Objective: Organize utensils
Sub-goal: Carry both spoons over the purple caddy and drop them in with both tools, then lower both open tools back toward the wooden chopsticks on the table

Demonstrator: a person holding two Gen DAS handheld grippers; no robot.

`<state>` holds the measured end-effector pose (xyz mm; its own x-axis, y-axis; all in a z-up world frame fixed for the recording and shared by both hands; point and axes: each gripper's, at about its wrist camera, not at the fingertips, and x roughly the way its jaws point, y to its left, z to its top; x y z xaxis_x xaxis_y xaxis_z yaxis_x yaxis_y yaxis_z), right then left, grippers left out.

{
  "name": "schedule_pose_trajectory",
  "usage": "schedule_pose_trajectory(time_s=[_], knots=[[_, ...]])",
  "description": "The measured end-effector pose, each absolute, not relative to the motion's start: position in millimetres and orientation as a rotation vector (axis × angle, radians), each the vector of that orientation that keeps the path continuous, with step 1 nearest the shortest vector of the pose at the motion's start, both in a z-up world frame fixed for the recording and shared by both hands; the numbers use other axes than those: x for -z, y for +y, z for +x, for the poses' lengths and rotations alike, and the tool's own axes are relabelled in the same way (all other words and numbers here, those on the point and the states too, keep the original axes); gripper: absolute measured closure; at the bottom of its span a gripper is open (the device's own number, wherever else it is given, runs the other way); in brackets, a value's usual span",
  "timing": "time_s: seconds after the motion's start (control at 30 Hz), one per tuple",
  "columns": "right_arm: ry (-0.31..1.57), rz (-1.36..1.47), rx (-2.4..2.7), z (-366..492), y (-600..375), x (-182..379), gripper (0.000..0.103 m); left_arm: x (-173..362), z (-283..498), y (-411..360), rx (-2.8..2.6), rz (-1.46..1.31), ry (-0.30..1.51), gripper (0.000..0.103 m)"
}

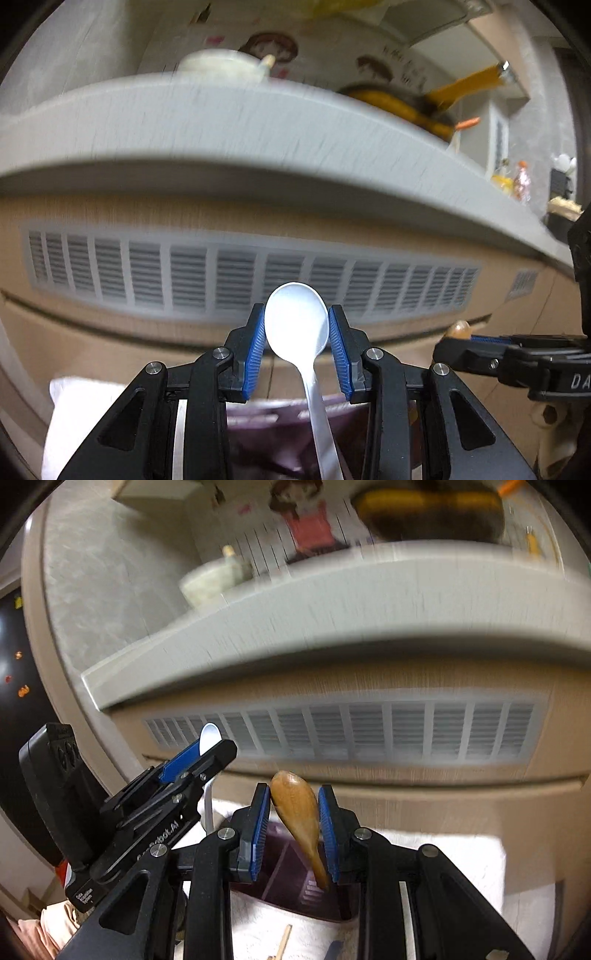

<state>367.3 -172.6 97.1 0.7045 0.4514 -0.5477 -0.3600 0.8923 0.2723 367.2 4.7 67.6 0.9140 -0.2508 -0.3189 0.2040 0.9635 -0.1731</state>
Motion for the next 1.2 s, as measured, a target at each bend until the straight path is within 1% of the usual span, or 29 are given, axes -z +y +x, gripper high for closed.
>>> schedule_pose_trajectory(time_s=[0.13,0.2,0.23,0.27,0.33,0.4,0.47,0.53,0.6,0.63,0.7,0.77,0.9,0.93,1.0,1.13,1.17,1.2], knots=[[0.723,0.140,-0.436,375.2,-167.9,-66.8,0.078,-47.2,368.1,-0.4,0.213,-0.113,0.369,0.067],[0.742,0.135,-0.425,375.6,-167.2,-58.0,0.077,-43.5,368.0,-1.8,0.213,-0.119,0.377,0.064],[0.751,0.130,-0.419,375.3,-166.7,-54.1,0.077,-43.8,369.1,-2.4,0.215,-0.126,0.377,0.059],[0.754,0.126,-0.416,373.5,-165.9,-52.2,0.077,-44.5,366.5,-1.4,0.213,-0.133,0.373,0.057],[0.746,0.114,-0.400,369.0,-166.6,-51.4,0.072,-49.9,363.1,1.2,0.206,-0.141,0.363,0.057],[0.728,0.100,-0.381,361.2,-166.9,-54.6,0.065,-58.0,357.5,7.9,0.193,-0.153,0.363,0.053],[0.704,0.084,-0.362,349.5,-170.5,-59.5,0.060,-67.6,345.5,16.1,0.158,-0.161,0.372,0.045],[0.677,0.059,-0.339,333.8,-172.8,-63.7,0.055,-72.0,332.8,21.4,0.123,-0.154,0.403,0.044],[0.654,0.031,-0.310,319.8,-176.0,-66.0,0.042,-69.9,319.4,23.3,0.112,-0.142,0.448,0.044],[0.642,0.011,-0.293,311.7,-175.5,-66.0,0.038,-66.9,311.7,22.5,0.112,-0.132,0.480,0.043],[0.635,-0.033,-0.273,298.8,-175.8,-62.3,0.030,-57.8,296.7,21.0,0.127,-0.119,0.537,0.042],[0.646,-0.091,-0.252,285.5,-172.1,-52.0,0.025,-42.2,281.3,20.5,0.150,-0.105,0.607,0.038],[0.675,-0.196,-0.212,262.9,-156.0,-24.1,0.013,-7.0,257.7,22.8,0.171,-0.084,0.738,0.037],[0.686,-0.211,-0.208,257.3,-151.4,-15.9,0.011,0.8,253.2,24.2,0.168,-0.081,0.764,0.037],[0.710,-0.223,-0.223,248.5,-144.8,-2.4,0.005,15.8,241.8,31.6,0.147,-0.088,0.813,0.037],[0.820,-0.232,-0.302,231.2,-121.2,31.7,0.005,32.9,222.3,49.3,0.117,-0.115,0.862,0.037],[0.851,-0.224,-0.317,230.0,-118.7,37.5,0.017,34.9,217.5,53.2,0.112,-0.121,0.868,0.035],[0.897,-0.209,-0.339,230.0,-116.0,44.5,0.047,36.1,214.1,55.9,0.110,-0.125,0.872,0.035]])
